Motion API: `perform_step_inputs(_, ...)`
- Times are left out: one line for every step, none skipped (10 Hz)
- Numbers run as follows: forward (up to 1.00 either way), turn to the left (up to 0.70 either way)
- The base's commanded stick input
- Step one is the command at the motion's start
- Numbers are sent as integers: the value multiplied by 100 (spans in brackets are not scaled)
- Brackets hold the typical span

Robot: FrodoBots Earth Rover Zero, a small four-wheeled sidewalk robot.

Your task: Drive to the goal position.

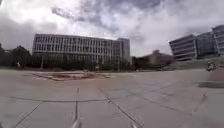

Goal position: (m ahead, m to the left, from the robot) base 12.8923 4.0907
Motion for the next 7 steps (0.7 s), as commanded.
perform_step_inputs(100,0)
perform_step_inputs(100,0)
perform_step_inputs(100,0)
perform_step_inputs(100,-17)
perform_step_inputs(100,-35)
perform_step_inputs(100,-15)
perform_step_inputs(100,0)
